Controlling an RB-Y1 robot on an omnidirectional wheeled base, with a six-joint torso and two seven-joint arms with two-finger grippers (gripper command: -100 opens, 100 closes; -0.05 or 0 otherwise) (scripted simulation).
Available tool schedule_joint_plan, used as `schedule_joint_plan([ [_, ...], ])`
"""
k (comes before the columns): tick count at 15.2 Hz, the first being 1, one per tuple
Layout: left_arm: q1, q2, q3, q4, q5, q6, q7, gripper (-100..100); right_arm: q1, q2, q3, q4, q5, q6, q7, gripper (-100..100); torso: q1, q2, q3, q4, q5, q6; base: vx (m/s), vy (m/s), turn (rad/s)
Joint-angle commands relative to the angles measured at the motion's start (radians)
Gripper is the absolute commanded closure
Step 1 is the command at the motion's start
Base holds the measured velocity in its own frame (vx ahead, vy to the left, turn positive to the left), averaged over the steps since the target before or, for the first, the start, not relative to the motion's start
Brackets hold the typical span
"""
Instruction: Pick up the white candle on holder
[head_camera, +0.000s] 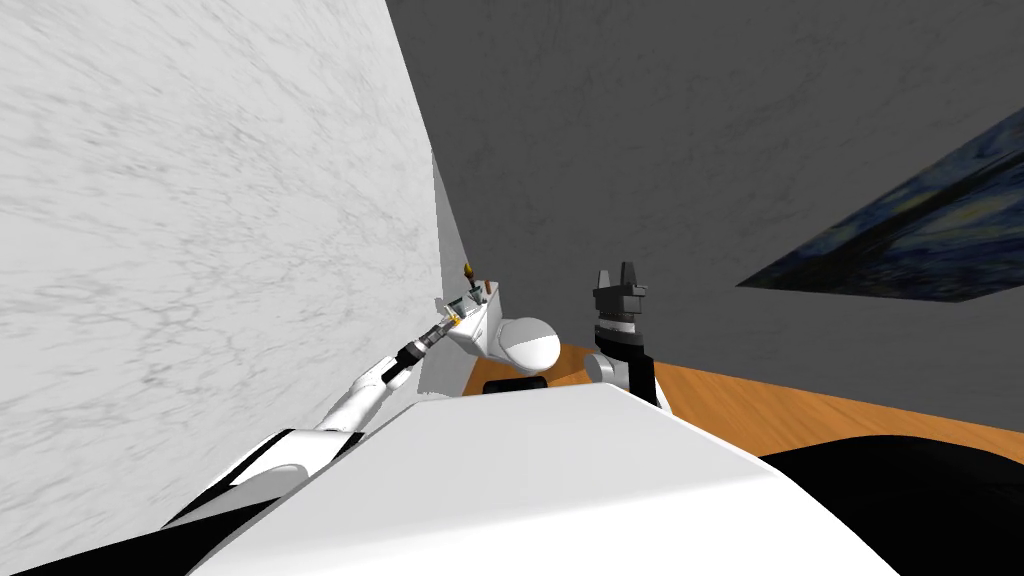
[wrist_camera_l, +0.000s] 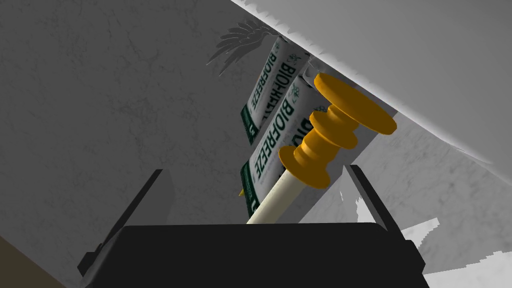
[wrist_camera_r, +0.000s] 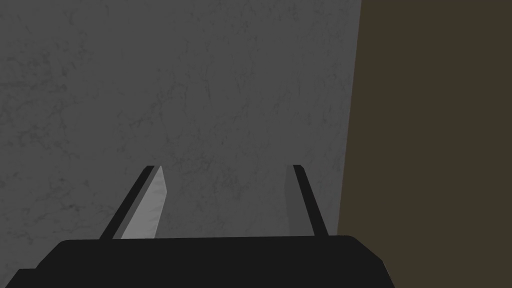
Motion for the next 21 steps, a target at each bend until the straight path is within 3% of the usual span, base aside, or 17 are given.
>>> schedule_joint_plan([
  [1,-0.021,0.028,-0.044,0.037,0.05,-0.003,-0.024,-100,0.0,0.0,0.0,0.0,0.0,0.0,0.0,0,0.0,0.0,0.0,0.0,0.0,0.0,-0.02,-0.039,-0.059],
  [2,-0.021,0.028,-0.044,0.037,0.071,-0.003,-0.024,-100,0.0,0.0,0.0,0.0,0.0,0.0,0.0,0,0.0,0.0,0.0,0.0,0.0,0.0,-0.017,-0.037,-0.051],
  [3,-0.017,0.019,-0.032,0.029,0.044,-0.003,-0.018,-100,0.0,0.0,0.0,0.0,0.0,0.0,0.0,0,0.0,0.0,0.0,0.0,0.0,0.0,-0.008,-0.019,-0.012],
  [4,-0.018,0.02,-0.035,0.032,0.049,-0.003,-0.021,100,0.0,0.0,0.0,0.0,0.0,0.0,0.0,0,0.001,0.0,0.0,0.0,0.0,0.0,-0.003,-0.007,0.001],
  [8,-0.018,0.021,-0.034,0.033,0.049,-0.003,-0.021,100,0.0,0.0,0.0,0.0,0.0,0.0,0.0,0,0.002,-0.001,0.0,0.0,0.0,0.0,0.0,0.0,0.0],
  [9,0.009,-0.013,0.016,-0.016,-0.001,0.001,0.009,100,0.0,0.0,0.0,0.0,0.0,0.0,0.0,0,0.002,-0.001,0.0,0.0,0.0,0.0,0.012,0.034,0.093],
  [11,0.025,-0.033,0.05,-0.043,-0.04,0.003,0.025,100,0.0,0.0,0.0,0.0,0.0,0.0,0.0,0,0.004,-0.002,-0.001,0.0,0.001,0.0,0.03,0.055,0.081],
  [12,0.025,-0.033,0.05,-0.043,-0.062,0.003,0.025,100,0.0,0.0,0.0,0.0,0.0,0.0,0.0,0,0.005,-0.002,-0.001,0.0,0.001,0.0,0.031,0.05,0.052],
  [13,0.04,-0.053,0.082,-0.07,-0.085,0.005,0.042,100,0.0,0.0,0.0,0.0,0.0,0.0,0.0,0,0.005,-0.003,-0.001,0.0,0.001,0.0,0.03,0.05,0.065],
  [14,0.04,-0.053,0.082,-0.07,-0.106,0.005,0.042,100,0.0,0.0,0.0,0.0,0.0,0.0,0.0,0,0.005,-0.003,-0.001,0.0,0.001,0.0,0.025,0.046,0.047],
  [15,0.055,-0.073,0.113,-0.097,-0.129,0.007,0.058,100,0.0,0.0,0.0,0.0,0.0,0.0,0.0,0,0.005,-0.003,-0.001,0.0,0.001,0.0,0.019,0.046,0.057],
  [16,0.055,-0.073,0.113,-0.097,-0.151,0.007,0.058,100,0.0,0.0,0.0,0.0,0.0,0.0,0.0,0,0.005,-0.002,-0.001,0.0,0.001,0.0,0.013,0.039,0.04],
  [17,0.07,-0.093,0.144,-0.123,-0.174,0.009,0.074,100,0.0,0.0,0.0,0.0,0.0,0.0,0.0,0,0.005,-0.002,-0.001,0.0,0.001,0.0,0.014,0.039,0.044],
  [18,0.07,-0.093,0.144,-0.123,-0.195,0.009,0.074,100,0.0,0.0,0.0,0.0,0.0,0.0,0.0,0,0.005,-0.002,-0.001,0.0,0.001,0.0,0.016,0.037,0.047],
  [19,0.085,-0.114,0.176,-0.15,-0.219,0.011,0.091,100,0.0,0.0,0.0,0.0,0.0,0.0,0.0,0,0.004,-0.002,-0.001,0.0,0.001,0.0,0.016,0.041,0.071],
  [20,0.085,-0.114,0.176,-0.15,-0.239,0.011,0.091,100,0.0,0.0,0.0,0.0,0.0,0.0,0.0,0,0.004,-0.002,-0.001,0.0,0.001,0.0,0.018,0.036,0.052],
  [21,0.1,-0.134,0.207,-0.177,-0.263,0.013,0.107,100,0.0,0.0,0.0,0.0,0.0,0.0,0.0,0,0.004,-0.002,-0.001,0.0,0.001,0.0,0.023,0.034,0.052],
])
